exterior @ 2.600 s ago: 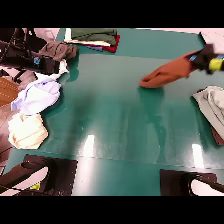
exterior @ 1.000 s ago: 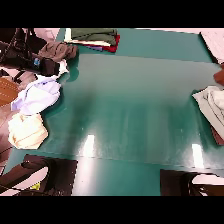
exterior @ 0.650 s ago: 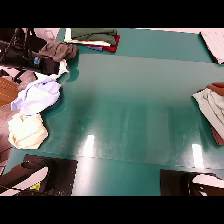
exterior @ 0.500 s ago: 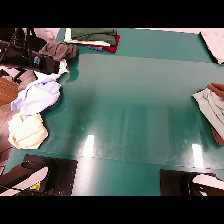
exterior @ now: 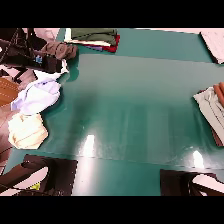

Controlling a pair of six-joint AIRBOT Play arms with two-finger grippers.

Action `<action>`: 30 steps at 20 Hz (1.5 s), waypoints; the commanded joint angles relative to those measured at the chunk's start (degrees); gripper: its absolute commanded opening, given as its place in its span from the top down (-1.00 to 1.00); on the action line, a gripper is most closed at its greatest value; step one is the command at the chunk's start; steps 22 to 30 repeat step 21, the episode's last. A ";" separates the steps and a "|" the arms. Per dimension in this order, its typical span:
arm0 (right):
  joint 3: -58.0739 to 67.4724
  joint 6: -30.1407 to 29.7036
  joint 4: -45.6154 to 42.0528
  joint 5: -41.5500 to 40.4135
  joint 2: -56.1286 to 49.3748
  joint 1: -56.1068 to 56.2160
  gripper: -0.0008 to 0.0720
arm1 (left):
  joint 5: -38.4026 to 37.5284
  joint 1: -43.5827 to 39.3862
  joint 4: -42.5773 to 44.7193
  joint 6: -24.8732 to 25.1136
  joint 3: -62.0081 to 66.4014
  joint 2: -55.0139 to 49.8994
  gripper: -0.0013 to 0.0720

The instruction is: Fold the shirts.

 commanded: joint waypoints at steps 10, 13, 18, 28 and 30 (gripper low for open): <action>18.53 -0.59 0.39 8.13 10.47 25.11 -0.86 | 0.52 0.02 -2.10 -1.55 -0.09 -0.42 0.89; 4.90 2.45 -0.90 2.75 20.68 43.28 -0.60 | 0.76 0.02 -2.10 -1.55 -0.09 -0.42 0.88; -18.82 6.69 -1.01 -12.76 30.36 69.68 0.91 | 0.81 0.02 -2.12 -1.55 -0.09 -0.42 0.89; -25.40 8.26 -0.76 -12.96 30.53 76.48 0.91 | 1.07 0.02 -2.10 -1.55 -0.09 -0.42 0.88; -25.40 8.26 -0.76 -12.96 30.53 76.48 0.91 | 1.07 0.02 -2.10 -1.55 -0.09 -0.42 0.88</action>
